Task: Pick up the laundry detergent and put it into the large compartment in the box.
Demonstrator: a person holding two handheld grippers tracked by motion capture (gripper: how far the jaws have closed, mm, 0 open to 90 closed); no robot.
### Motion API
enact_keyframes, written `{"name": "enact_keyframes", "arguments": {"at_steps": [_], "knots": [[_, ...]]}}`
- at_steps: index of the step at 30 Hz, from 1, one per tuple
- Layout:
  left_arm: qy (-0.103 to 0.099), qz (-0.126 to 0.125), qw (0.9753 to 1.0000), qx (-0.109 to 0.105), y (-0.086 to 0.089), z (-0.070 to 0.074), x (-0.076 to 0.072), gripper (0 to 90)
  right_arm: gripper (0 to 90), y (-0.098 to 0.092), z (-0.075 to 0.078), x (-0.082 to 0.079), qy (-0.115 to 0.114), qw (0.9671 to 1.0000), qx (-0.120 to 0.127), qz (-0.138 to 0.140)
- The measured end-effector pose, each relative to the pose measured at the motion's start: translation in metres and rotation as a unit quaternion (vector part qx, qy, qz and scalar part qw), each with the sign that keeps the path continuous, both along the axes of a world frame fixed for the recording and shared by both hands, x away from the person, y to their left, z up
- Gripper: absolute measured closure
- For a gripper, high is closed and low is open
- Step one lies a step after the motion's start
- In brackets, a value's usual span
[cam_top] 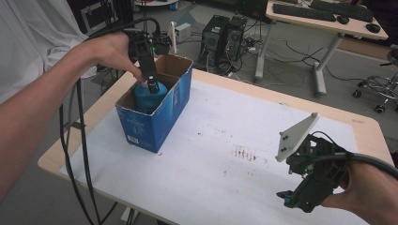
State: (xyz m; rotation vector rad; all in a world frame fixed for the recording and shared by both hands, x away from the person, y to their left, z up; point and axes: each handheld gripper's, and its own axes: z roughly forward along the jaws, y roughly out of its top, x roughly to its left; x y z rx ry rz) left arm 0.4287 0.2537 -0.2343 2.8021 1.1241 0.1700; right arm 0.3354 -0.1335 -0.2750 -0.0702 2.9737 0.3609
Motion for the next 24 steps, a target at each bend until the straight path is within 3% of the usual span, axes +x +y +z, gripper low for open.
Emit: {"name": "enact_keyframes", "arguments": {"at_steps": [11, 24], "knots": [[-0.030, -0.042, 0.9986, -0.006, -0.031, 0.033, -0.004, 23.5, 12.0, -0.003, 0.002, 0.000, -0.002, 1.0000, 0.002, -0.002], [-0.038, -0.113, 0.9929, 0.000, -0.090, 0.046, -0.009, 23.5, 12.0, -0.010, 0.005, -0.001, -0.005, 0.9999, 0.007, -0.012]]}}
